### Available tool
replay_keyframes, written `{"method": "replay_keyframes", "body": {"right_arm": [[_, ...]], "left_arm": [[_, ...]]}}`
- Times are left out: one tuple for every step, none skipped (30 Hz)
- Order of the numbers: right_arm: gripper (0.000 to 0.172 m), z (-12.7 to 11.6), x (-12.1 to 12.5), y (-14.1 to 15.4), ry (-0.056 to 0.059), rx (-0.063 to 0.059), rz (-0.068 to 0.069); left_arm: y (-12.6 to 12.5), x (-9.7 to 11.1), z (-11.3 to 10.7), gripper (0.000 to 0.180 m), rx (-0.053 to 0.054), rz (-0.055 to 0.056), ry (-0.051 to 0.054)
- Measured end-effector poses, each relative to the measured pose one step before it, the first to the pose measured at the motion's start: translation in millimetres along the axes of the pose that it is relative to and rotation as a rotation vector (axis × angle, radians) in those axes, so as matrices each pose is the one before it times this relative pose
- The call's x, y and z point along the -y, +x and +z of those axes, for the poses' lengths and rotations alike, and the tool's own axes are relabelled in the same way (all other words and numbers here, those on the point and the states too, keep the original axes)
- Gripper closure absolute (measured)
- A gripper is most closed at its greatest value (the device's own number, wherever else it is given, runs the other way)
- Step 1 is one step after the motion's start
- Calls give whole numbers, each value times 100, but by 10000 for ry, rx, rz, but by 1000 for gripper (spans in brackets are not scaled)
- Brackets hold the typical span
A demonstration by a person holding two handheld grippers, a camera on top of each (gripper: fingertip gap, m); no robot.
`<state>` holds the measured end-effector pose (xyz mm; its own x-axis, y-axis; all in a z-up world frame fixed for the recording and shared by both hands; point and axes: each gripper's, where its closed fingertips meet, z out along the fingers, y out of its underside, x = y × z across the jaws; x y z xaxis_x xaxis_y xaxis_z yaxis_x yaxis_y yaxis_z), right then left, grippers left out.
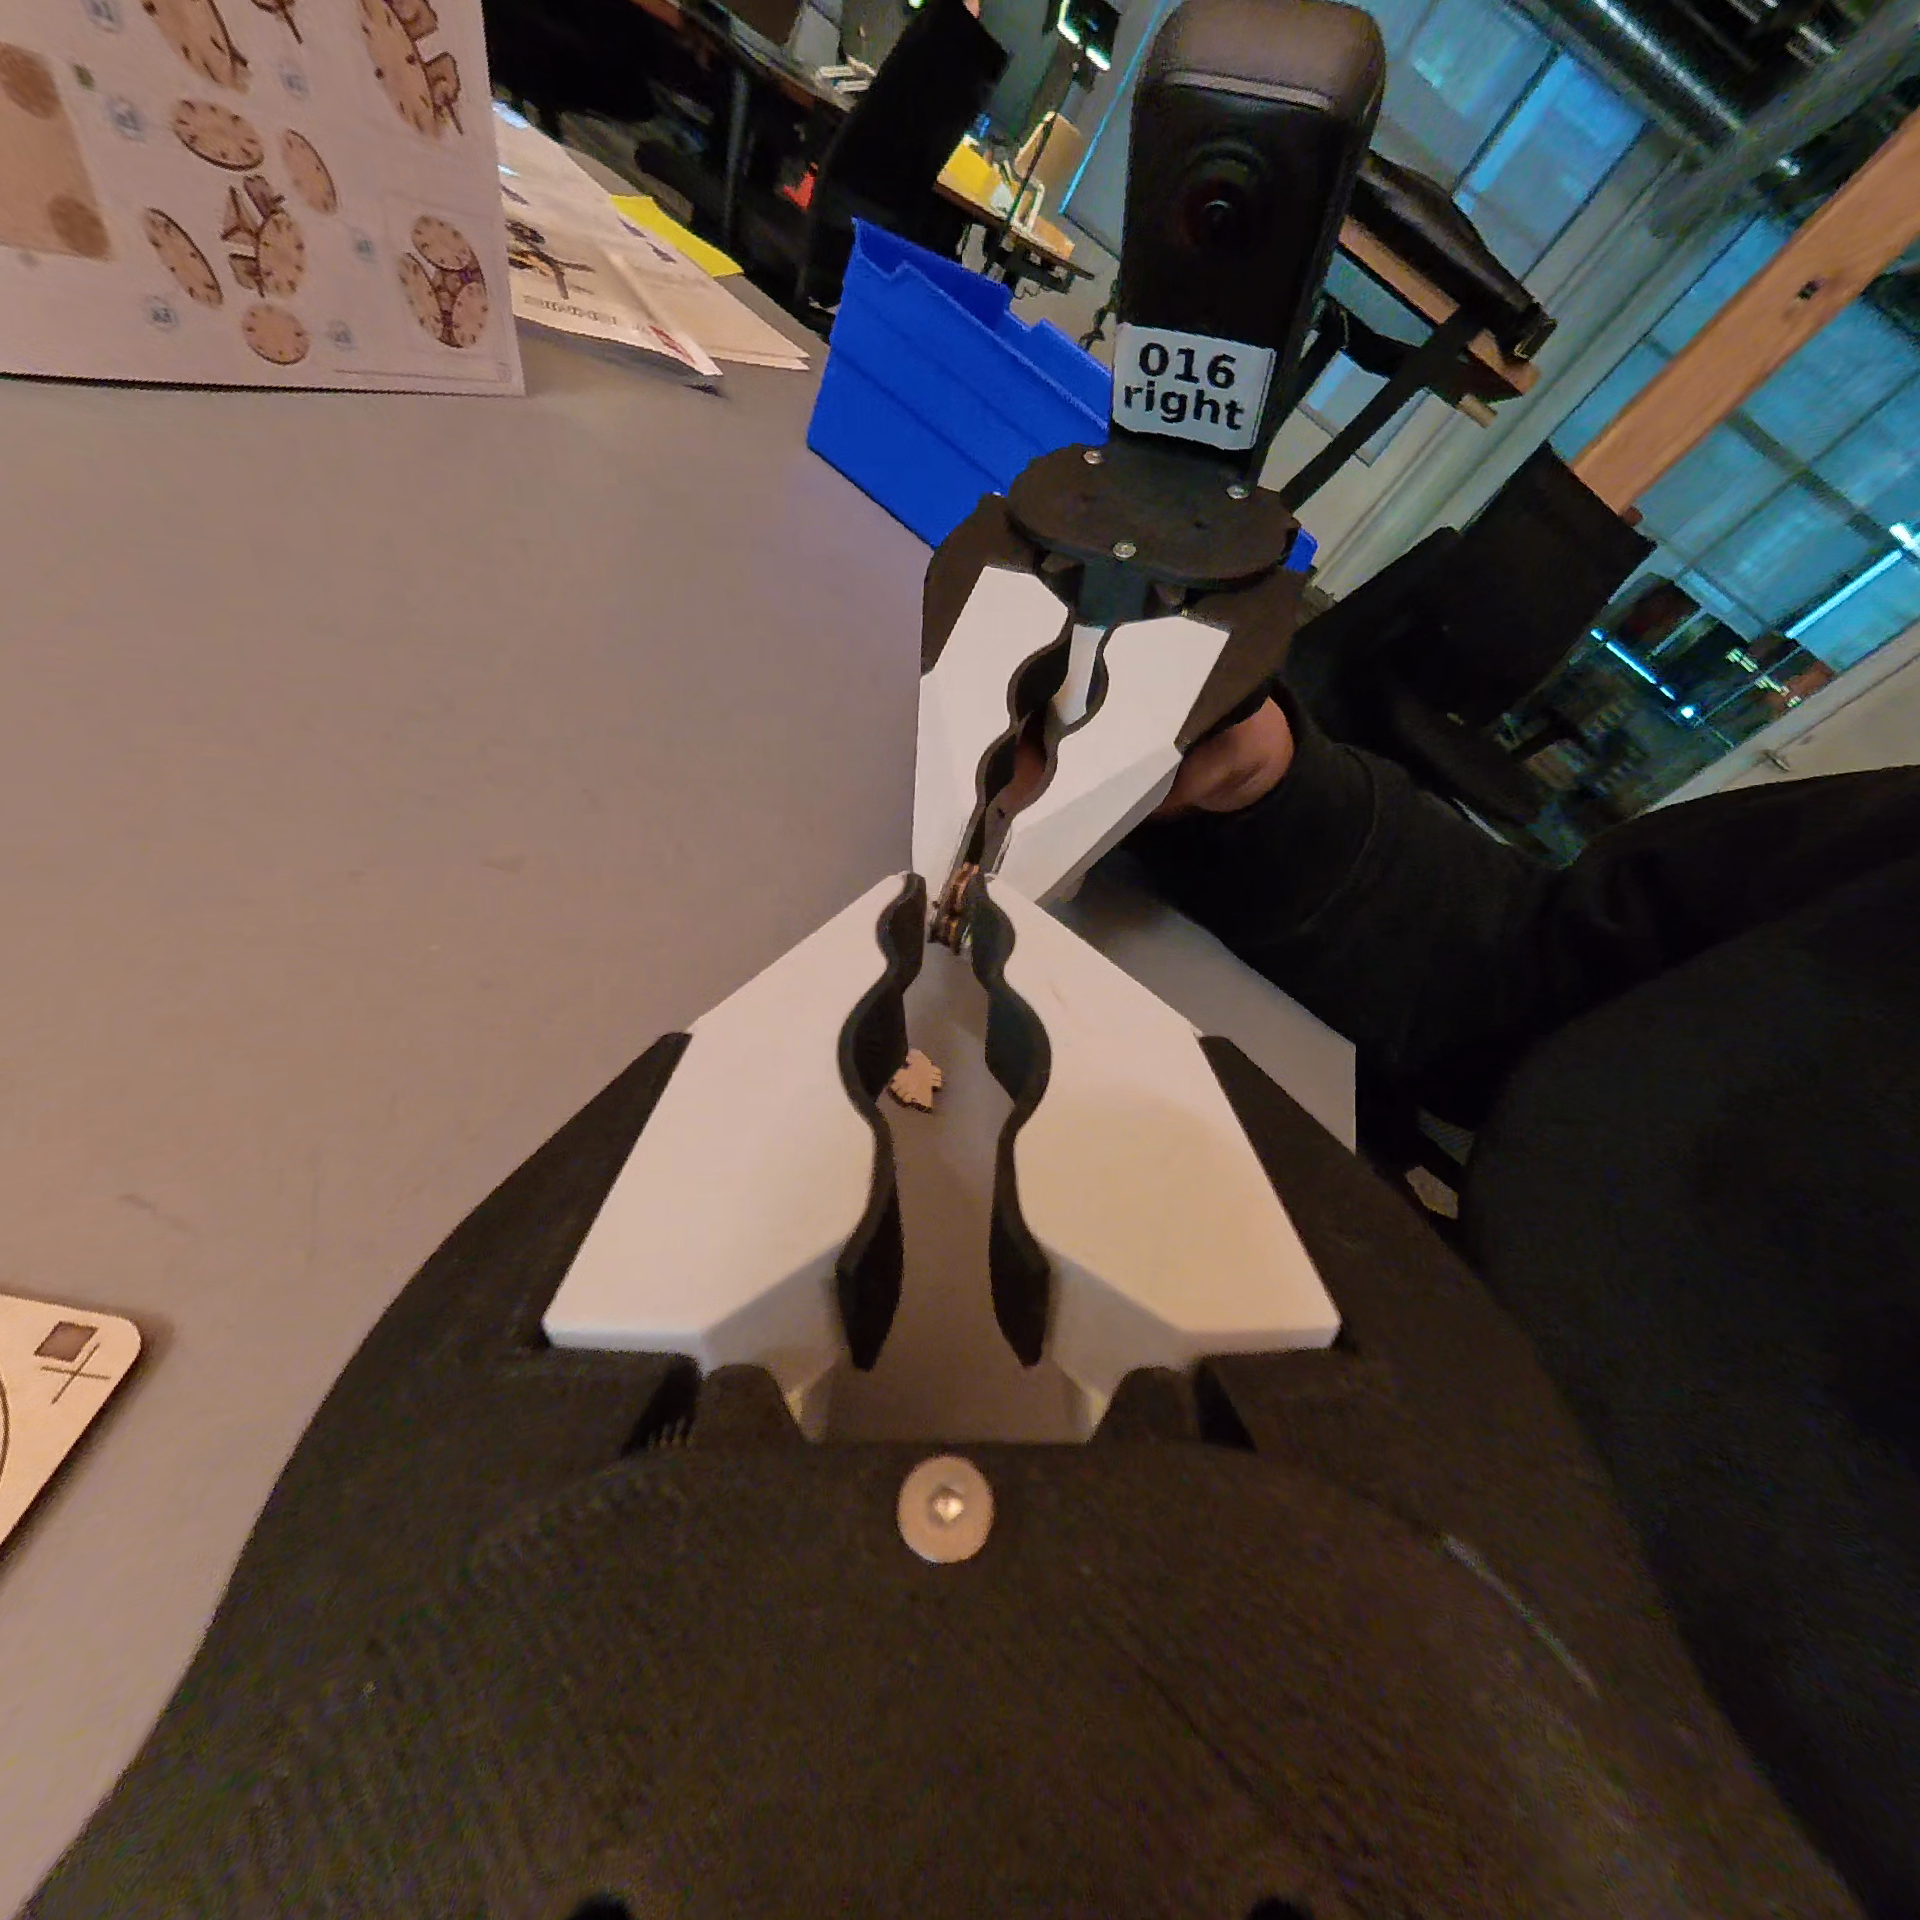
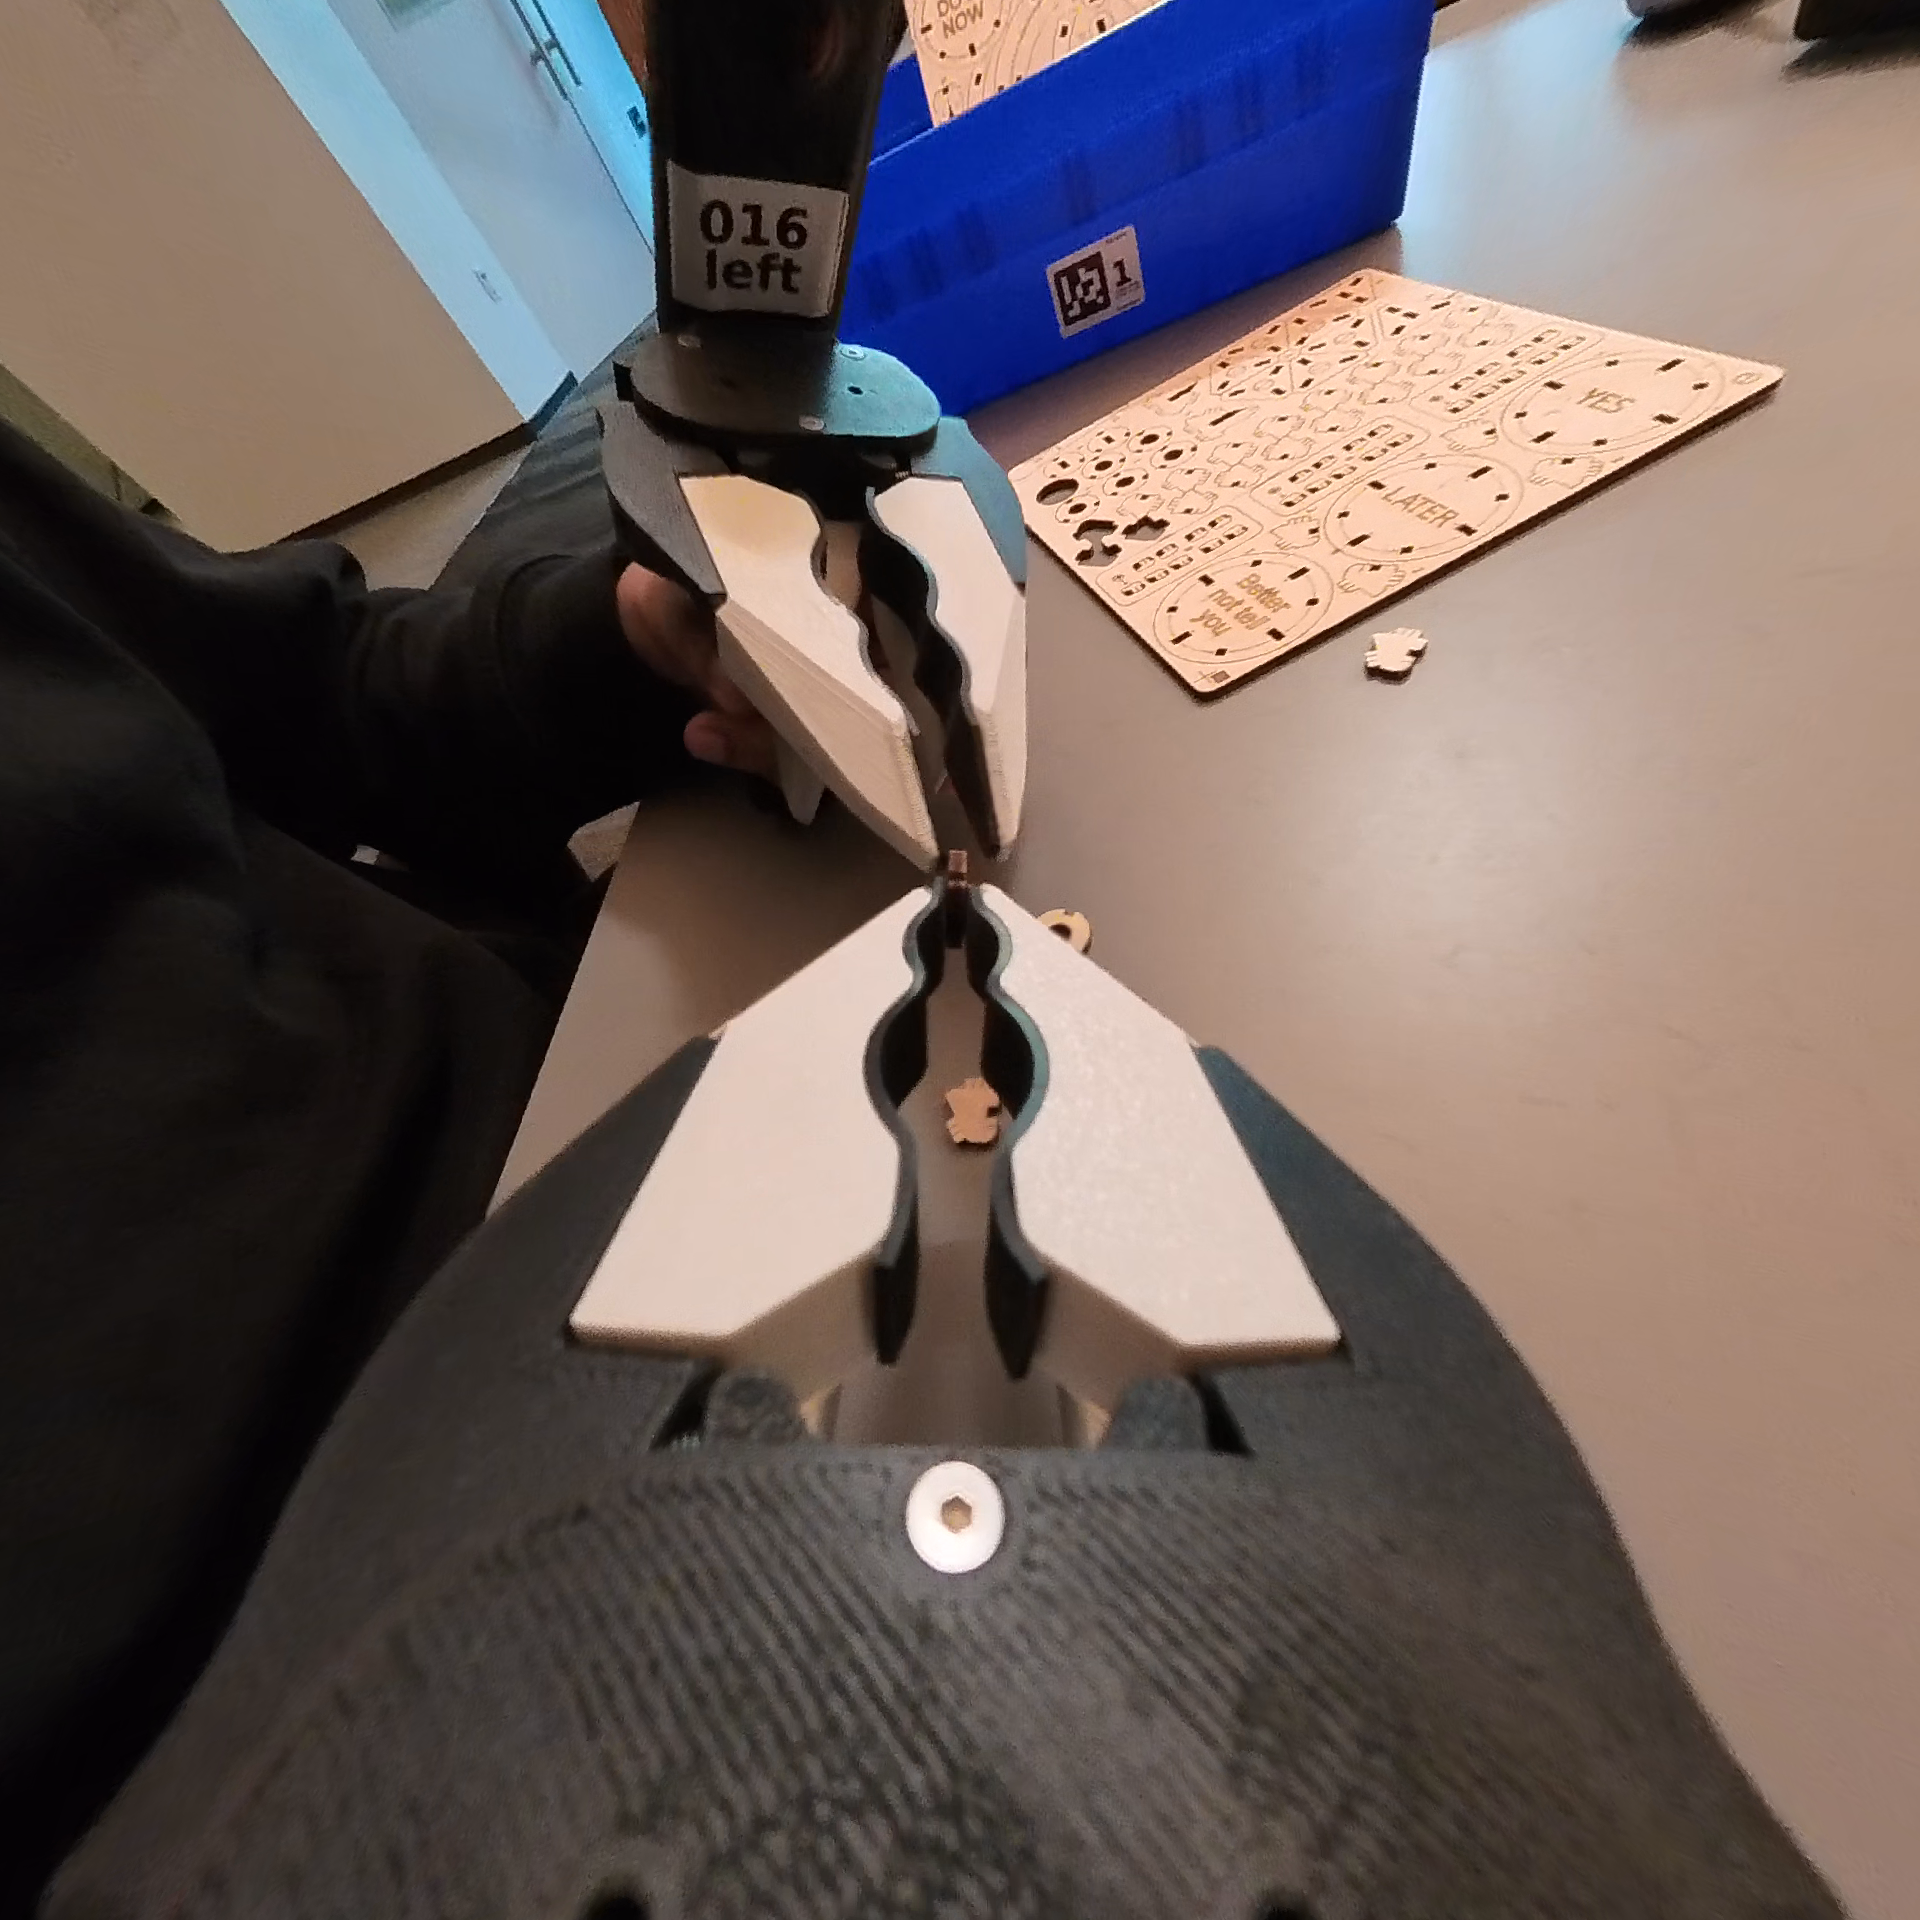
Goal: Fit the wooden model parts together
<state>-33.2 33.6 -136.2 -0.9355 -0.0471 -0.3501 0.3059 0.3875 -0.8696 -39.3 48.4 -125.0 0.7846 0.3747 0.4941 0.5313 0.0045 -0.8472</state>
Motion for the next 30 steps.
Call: {"method": "replay_keyframes", "body": {"right_arm": [[172, 65, -89, -22, -65, -12, -53], [172, 54, -74, -14, -52, -20, -36], [172, 23, -39, -9, -22, -5, -24], [172, -10, 38, -62, 23, 46, 17], [172, -23, 91, -115, 65, 90, 41], [172, -21, 140, -120, 92, 97, 55], [172, -44, 177, -76, 129, 69, 57], [170, -76, 227, 10, 163, 24, 53], [167, -132, 323, 146, 218, -64, 44], [162, -206, 430, 265, 296, -129, 40], [158, -254, 451, 109, 290, -15, 68], [157, -252, 435, -85, 266, 122, 104], [158, -227, 422, -160, 266, 180, 122], [158, -166, 356, -150, 239, 172, 144], [158, -88, 236, -125, 177, 154, 143], [159, -26, 105, -108, 109, 144, 128], [159, 28, 26, -68, 65, 112, 108], [160, 70, -68, -17, 16, 75, 103], [160, 101, -146, 1, -30, 61, 106], [162, 104, -160, 4, -42, 57, 81], [163, 113, -151, -44, -47, 75, 60], [167, 86, -166, -74, -59, 87, 58], [171, 70, -108, -80, -46, 80, 44], [171, 13, -16, -18, 7, 26, 48], [171, 6, 12, -53, 8, 52, 56], [171, 0, 17, -61, 13, 52, 65], [171, -17, 29, -33, 16, 31, 37], [172, -17, 21, -30, 11, 25, 12], [172, -17, 27, -42, 20, 31, 3], [172, -1, 51, -50, 41, 35, -5]], "left_arm": [[94, -92, 58, 175, -67, 17, -31], [67, -92, 30, 177, -42, 14, -24], [34, -21, 11, 178, -23, -1, 1], [66, 33, -44, 178, -41, 10, 23], [98, 68, -64, 178, -73, 8, 48], [80, 124, -82, 179, -71, -30, 76], [54, 172, -83, 179, -66, -77, 125], [-19, 234, -114, 179, -26, -111, 183], [-82, 284, -140, 180, 1, -119, 225], [-46, 251, -164, 180, -36, -140, 208], [3, 244, -164, 180, -70, -138, 197], [5, 210, -153, 180, -60, -129, 183], [19, 153, -131, 180, -44, -89, 139], [28, 120, -97, 180, -22, -28, 99], [55, 105, -55, 180, -12, 11, 84], [102, 37, -14, 180, -36, 21, 25], [103, -15, 22, 180, -33, 27, -9], [44, -6, 39, 180, 12, 51, 17], [107, 8, 51, 180, -22, 53, 25], [151, 7, 40, 180, -61, 21, 26], [93, 5, 35, 180, -43, -9, 25], [28, -35, 20, 180, -20, -13, 5], [8, -65, 16, 180, -17, -8, -23], [8, 0, -23, 180, -11, -5, 12], [57, 18, -10, 180, -46, -21, 3], [57, 15, 2, 180, -31, -1, 8], [30, 18, 15, 180, -17, 4, 8], [41, 16, 14, 180, -22, 8, 11], [48, 31, 5, 180, -33, -7, 21], [55, 44, -4, 180, -41, -27, 30]]}}
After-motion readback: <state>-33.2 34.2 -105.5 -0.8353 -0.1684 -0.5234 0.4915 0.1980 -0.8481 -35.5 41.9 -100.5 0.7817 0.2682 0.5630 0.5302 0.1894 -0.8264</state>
